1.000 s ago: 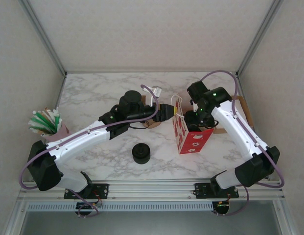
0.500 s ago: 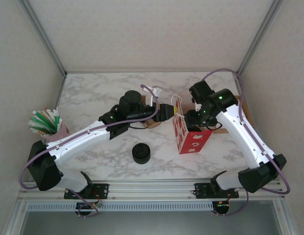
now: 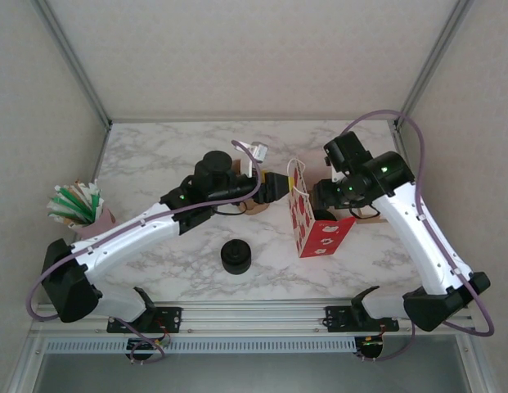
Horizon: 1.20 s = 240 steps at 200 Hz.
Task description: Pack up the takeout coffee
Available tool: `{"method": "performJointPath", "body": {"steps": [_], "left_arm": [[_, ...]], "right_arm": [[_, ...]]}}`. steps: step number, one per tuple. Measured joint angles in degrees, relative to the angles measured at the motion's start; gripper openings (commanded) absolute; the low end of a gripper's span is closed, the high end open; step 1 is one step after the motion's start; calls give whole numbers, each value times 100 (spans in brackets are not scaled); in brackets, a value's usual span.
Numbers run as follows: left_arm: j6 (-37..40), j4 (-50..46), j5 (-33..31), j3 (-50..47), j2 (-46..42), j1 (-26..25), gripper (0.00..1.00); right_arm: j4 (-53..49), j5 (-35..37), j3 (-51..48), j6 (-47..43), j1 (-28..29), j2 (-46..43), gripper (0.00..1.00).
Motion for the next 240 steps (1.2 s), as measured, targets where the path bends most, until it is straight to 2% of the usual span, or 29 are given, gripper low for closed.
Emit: {"method": "performJointPath", "body": {"steps": [55, 159, 194, 240], "left_arm": [[173, 0, -153, 0, -337, 0, 71], [339, -107, -457, -2, -789, 0, 90], [431, -332, -717, -55, -1174, -11, 100], [472, -745, -1167, -313, -1945, -26, 100]], "right_arm": [[227, 13, 57, 0, 22, -514, 61], [595, -31, -101, 39, 22, -1436, 64], [621, -63, -254, 109, 22, -1812, 70], [623, -260, -520, 216, 22, -2299, 81]]}}
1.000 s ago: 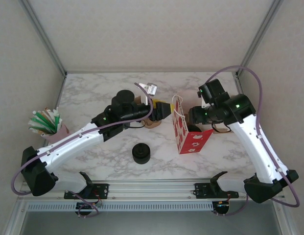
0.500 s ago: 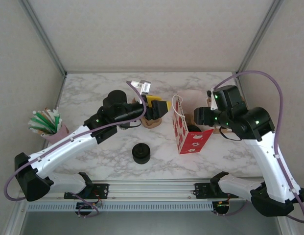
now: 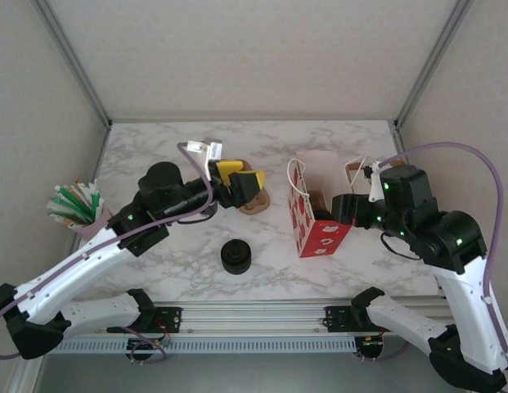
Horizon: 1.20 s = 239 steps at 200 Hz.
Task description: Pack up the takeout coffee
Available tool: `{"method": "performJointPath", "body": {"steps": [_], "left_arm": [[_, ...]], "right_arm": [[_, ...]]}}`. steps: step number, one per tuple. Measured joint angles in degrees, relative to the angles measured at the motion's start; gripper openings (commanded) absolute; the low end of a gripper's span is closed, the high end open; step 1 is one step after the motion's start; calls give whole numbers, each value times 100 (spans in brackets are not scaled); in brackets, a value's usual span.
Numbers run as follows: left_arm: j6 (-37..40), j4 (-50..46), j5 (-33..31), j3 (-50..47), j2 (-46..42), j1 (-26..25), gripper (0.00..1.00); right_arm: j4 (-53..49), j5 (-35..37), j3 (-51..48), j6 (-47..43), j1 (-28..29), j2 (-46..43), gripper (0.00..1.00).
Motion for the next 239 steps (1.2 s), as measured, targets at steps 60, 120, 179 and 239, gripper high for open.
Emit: {"method": "performJointPath", "body": {"steps": [60, 120, 179, 239], "left_arm": [[-7, -699, -566, -448, -953, -4, 100], [-50, -1064, -1176, -634, -1480, -4, 100], [-155, -1204, -1593, -986, -1200, -4, 100], [-186, -1451, -2039, -1045, -1187, -4, 100]], "right_arm": [[0, -234, -581, 254, 2, -789, 99], [20, -269, -1141, 431, 0, -1303, 99], [229, 17, -1727, 752, 0, -1578, 99], [529, 251, -2024, 1003, 0, -1665, 99]]}}
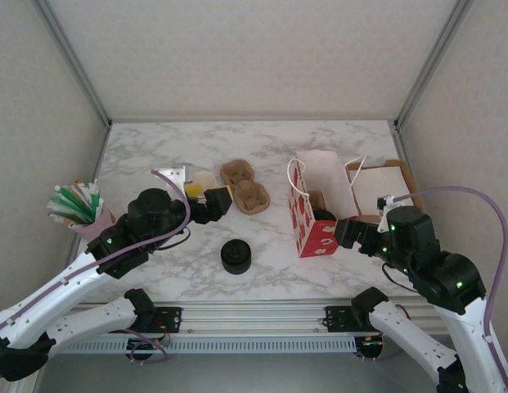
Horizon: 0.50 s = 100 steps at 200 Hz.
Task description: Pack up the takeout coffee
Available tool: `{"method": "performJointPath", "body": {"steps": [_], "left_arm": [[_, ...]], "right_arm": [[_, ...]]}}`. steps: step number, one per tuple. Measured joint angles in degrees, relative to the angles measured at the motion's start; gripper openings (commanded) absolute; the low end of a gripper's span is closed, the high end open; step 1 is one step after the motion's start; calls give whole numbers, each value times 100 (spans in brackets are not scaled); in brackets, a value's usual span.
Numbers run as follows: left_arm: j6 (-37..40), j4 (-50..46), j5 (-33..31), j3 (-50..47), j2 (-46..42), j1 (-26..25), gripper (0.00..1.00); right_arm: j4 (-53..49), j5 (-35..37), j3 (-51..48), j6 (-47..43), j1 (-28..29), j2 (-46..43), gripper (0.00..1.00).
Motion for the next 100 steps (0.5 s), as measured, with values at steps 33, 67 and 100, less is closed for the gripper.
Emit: {"method": "performJointPath", "body": {"steps": [33, 67, 100], "left_arm": [[-9, -72, -219, -284, -98, 0, 99], [33, -138, -245, -297, -13, 61, 100], [166, -160, -221, -151, 337, 229, 100]], "right_arm": [[81, 136, 2, 37, 0, 79, 99], [146, 413, 262, 46, 2, 407, 99], [280, 723, 595, 4, 0, 767, 99]]}}
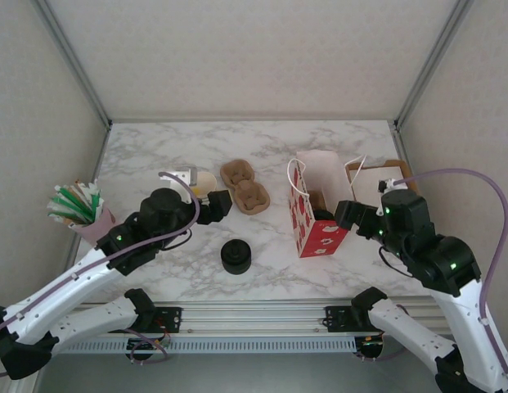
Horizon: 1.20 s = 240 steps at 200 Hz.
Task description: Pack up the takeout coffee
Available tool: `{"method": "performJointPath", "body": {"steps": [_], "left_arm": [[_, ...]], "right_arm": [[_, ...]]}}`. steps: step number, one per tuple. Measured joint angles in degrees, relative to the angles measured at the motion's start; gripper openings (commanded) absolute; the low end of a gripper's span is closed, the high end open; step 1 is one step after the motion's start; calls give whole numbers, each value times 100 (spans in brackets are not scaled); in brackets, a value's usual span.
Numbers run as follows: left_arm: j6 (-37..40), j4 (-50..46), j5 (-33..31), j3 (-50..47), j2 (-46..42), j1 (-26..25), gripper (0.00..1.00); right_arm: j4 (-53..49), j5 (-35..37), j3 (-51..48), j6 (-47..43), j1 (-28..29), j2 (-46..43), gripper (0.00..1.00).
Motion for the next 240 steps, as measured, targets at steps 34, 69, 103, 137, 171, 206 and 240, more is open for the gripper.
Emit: {"method": "performJointPath", "body": {"steps": [34, 69, 103, 137, 171, 206, 240], "left_arm": [[142, 15, 118, 337, 505, 308, 100], [280, 33, 374, 511, 892, 557, 100], [345, 24, 586, 667, 1060, 754, 100], [385, 26, 695, 743, 1060, 785, 100], [380, 42, 787, 730, 1027, 785, 100], [330, 76, 802, 579, 776, 785, 100], [315, 92, 796, 529, 688, 789, 100]], "right_arm": [[61, 216, 358, -164, -20, 461, 99], [160, 214, 605, -323, -232, 863, 99], [175, 177, 680, -367, -647, 999, 99], [138, 184, 723, -367, -1027, 883, 99], [-15, 389, 800, -295, -1270, 603, 99], [-168, 699, 743, -129, -1346, 238, 99], [-175, 658, 492, -107, -1357, 157, 99]]}}
